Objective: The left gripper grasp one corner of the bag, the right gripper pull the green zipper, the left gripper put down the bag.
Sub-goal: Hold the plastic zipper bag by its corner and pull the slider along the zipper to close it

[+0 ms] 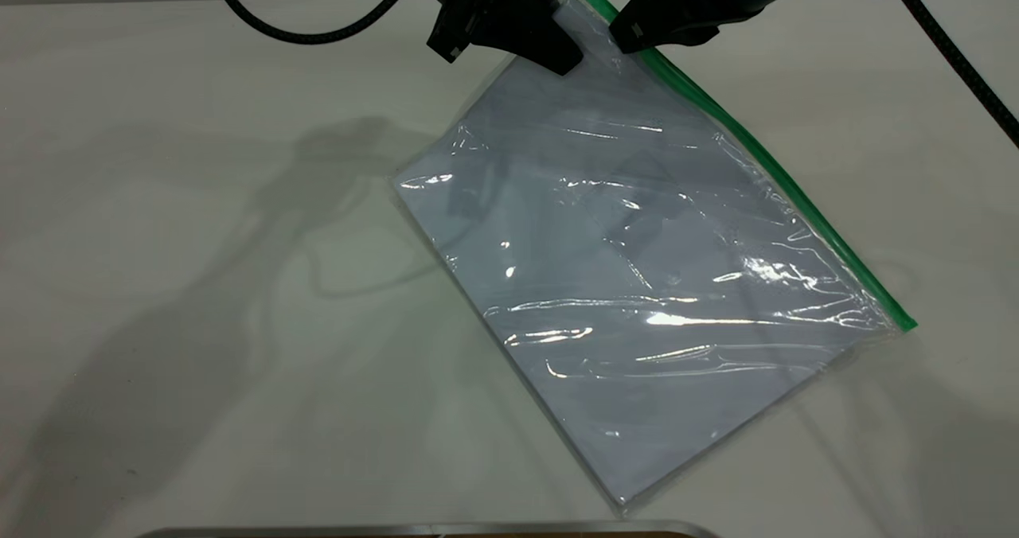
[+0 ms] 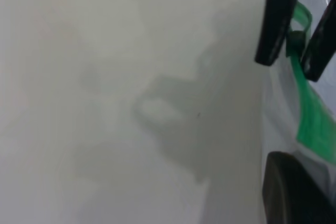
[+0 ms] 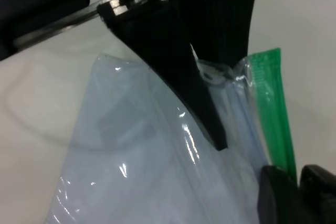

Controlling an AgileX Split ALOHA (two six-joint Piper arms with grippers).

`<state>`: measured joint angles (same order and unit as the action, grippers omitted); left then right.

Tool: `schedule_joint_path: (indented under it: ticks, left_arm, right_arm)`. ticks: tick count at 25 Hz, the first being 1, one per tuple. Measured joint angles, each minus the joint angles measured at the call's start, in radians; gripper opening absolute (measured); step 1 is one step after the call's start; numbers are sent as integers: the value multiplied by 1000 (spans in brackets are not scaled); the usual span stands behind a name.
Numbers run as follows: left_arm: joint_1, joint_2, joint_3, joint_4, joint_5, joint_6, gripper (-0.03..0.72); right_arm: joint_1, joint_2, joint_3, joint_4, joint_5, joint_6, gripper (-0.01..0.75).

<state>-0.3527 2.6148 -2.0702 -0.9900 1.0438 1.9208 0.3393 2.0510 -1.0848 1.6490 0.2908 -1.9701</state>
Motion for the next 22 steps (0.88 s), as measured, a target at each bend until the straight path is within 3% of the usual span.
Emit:
schedule_joint_path:
  ticks: [5,22]
  left_arm:
    - [0,0,0,0,-2,-10,53]
    - [18,10,0,-47,31,-50,53]
  right_arm:
    - [0,0,0,-34,2,57,37]
    - [1,-1,-15,-421,17,461,37]
